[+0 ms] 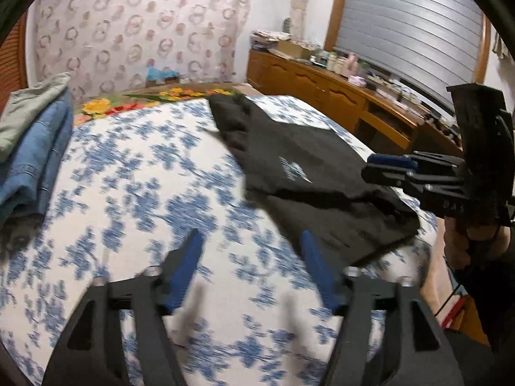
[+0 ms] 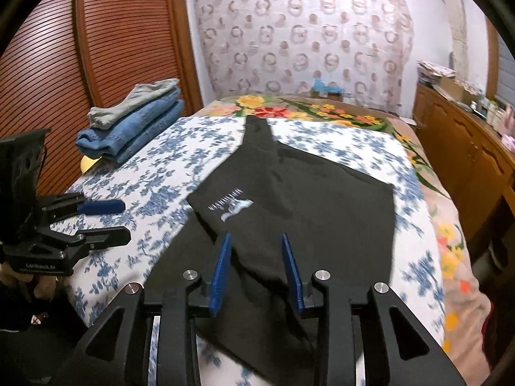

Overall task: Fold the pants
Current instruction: 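Grasp the folded garment's edge again with the right gripper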

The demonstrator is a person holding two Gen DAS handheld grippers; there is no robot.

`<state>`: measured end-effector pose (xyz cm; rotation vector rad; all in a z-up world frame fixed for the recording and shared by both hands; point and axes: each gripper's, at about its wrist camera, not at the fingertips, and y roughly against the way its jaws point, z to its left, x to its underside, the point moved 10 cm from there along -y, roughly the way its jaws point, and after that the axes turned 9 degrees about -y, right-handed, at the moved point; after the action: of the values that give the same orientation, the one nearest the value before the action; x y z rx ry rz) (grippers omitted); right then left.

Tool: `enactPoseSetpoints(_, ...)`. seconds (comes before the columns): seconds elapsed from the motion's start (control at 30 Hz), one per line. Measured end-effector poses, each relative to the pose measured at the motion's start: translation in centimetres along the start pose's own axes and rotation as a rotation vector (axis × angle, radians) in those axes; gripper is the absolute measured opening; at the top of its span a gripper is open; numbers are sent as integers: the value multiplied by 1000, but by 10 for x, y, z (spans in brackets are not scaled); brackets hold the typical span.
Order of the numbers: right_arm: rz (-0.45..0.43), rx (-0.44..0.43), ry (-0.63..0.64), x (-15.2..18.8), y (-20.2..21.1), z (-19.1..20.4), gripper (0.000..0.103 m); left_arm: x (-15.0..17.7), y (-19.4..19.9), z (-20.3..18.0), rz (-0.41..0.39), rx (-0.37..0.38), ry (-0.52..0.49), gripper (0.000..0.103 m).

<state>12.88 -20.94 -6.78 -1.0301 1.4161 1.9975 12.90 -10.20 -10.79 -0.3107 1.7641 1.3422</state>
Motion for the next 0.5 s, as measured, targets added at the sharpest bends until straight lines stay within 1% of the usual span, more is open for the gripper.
enactPoseSetpoints(0.03,6,-7,13,-2,-7,3,35,-2,0,5,-7,-7,3,76)
enactPoseSetpoints(0.13,25,-23,39,-8,-24,10,35,-10,-1,21,-16,-29,12,76)
enactPoseSetpoints(0.3,82,-60,67,-16,-53,18,35,-21,-6,42,-25,-65,6,76)
enactPoseSetpoints(0.5,158,-88,111,-17,-83,28,35,-23,-9,56,-26,-69,18,76)
